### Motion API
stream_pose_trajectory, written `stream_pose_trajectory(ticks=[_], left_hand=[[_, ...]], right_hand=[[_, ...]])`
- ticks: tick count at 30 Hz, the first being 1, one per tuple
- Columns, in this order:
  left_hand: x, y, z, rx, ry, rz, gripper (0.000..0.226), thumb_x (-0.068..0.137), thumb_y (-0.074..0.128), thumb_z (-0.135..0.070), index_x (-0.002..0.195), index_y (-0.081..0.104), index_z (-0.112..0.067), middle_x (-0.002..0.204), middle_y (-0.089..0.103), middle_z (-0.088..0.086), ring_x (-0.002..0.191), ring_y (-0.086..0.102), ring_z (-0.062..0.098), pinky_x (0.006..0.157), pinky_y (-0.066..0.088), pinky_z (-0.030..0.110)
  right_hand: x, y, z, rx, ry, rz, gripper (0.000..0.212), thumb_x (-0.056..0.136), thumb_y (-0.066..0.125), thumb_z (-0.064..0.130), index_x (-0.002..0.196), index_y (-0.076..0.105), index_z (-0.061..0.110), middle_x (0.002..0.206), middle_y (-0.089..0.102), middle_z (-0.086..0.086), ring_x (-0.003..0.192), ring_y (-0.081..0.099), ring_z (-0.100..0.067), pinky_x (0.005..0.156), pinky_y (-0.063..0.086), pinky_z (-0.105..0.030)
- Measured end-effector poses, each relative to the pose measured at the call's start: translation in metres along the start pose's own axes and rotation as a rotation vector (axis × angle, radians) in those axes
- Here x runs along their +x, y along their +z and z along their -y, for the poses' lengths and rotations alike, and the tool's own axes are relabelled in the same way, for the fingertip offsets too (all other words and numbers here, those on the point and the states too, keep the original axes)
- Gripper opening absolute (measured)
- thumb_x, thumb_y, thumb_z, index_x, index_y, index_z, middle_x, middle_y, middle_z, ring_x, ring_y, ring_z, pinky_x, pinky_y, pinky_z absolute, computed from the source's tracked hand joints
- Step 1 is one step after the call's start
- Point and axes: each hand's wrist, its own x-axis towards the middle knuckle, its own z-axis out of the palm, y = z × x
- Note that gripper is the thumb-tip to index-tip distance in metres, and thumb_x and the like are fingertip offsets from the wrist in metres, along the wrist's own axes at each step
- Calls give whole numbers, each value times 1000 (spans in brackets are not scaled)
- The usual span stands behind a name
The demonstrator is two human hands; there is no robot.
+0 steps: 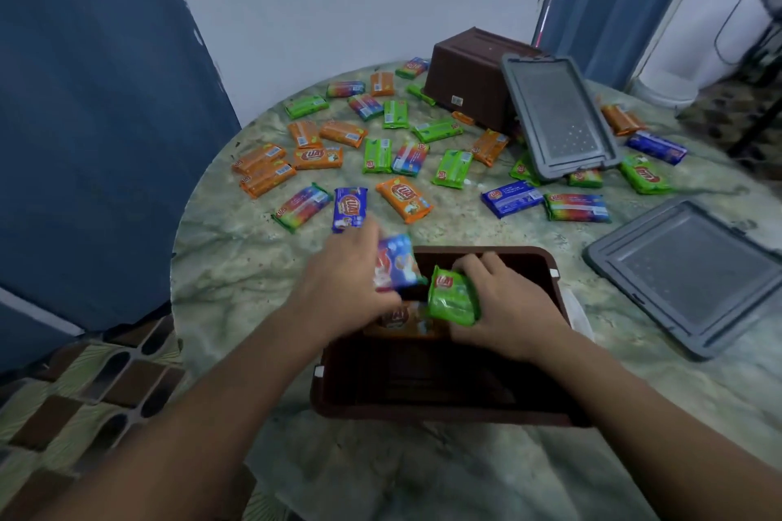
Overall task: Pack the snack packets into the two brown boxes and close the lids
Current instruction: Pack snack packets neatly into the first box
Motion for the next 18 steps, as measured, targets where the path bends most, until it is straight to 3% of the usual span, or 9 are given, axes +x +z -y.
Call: stream_pose_trajectory(ticks=[4, 9, 12, 18], left_hand=[[-17, 35, -20, 258, 89, 221, 75, 68, 77, -50, 122, 33, -25, 115, 53, 1, 103, 53, 24, 76, 36, 36], [-32, 68, -20, 234, 74, 368, 90, 72, 81, -42, 141, 28, -19, 135, 49, 6, 124, 45, 28, 93, 43, 41], [-35, 77, -16, 251, 55, 390, 83, 73, 82, -44, 138, 35, -21, 139, 45, 5, 129, 39, 28, 98, 41, 43], [-33, 76, -18, 176, 45, 350, 58, 77, 78, -45, 121, 46, -26, 131, 48, 2, 122, 41, 25, 93, 39, 41]], right_hand=[[-15, 14, -7, -134, -5, 184, 82, 68, 75, 61, 133, 37, 30, 120, 46, 0, 106, 58, -26, 84, 52, -41], [-18, 28, -10, -355, -28, 285, 88, 76, 74, 58, 146, 32, 27, 136, 45, -9, 123, 48, -32, 101, 39, -47], [-17, 34, -11, -359, -8, 298, 85, 78, 76, 52, 145, 33, 21, 138, 44, -11, 126, 44, -34, 103, 38, -49], [-16, 39, -11, -356, -2, 278, 90, 77, 77, 51, 144, 29, 16, 137, 44, -13, 124, 44, -34, 99, 41, -48]])
